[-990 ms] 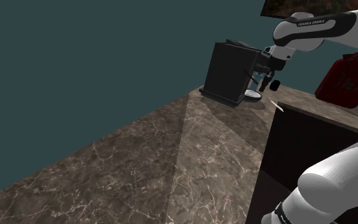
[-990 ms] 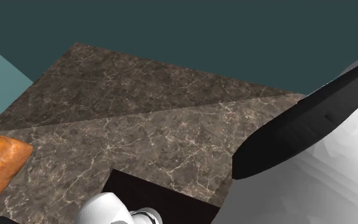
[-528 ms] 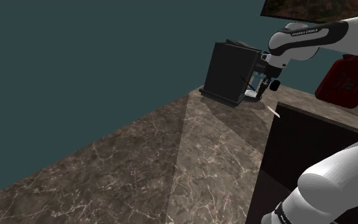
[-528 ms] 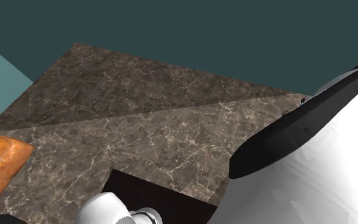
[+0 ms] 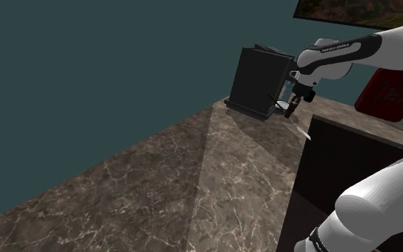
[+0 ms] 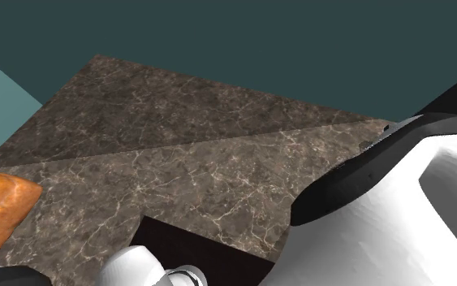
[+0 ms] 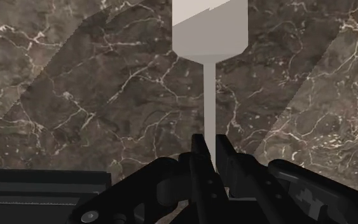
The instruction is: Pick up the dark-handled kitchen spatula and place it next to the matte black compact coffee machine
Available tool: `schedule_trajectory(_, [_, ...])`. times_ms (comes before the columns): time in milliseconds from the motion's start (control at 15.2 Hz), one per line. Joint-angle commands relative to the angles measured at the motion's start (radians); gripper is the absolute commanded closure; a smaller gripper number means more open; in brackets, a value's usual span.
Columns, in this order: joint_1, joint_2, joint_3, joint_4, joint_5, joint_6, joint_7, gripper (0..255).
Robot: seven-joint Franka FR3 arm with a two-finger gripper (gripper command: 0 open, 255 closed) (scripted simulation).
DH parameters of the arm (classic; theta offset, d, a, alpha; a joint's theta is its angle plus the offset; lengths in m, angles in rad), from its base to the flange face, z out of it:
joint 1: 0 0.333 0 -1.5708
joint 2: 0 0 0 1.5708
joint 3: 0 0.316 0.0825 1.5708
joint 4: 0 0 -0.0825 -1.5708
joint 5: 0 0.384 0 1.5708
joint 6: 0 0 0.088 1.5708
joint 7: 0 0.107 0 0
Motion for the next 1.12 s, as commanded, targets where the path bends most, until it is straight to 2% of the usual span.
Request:
schedule_trajectory(0, [-0.001,0.006,-0.003,-0.02,0.002,0.027,-0.004,255])
schedule_trajectory(1056, [0.004,0.103,-0.024,-0.152,0.042,0.248,-0.044,255])
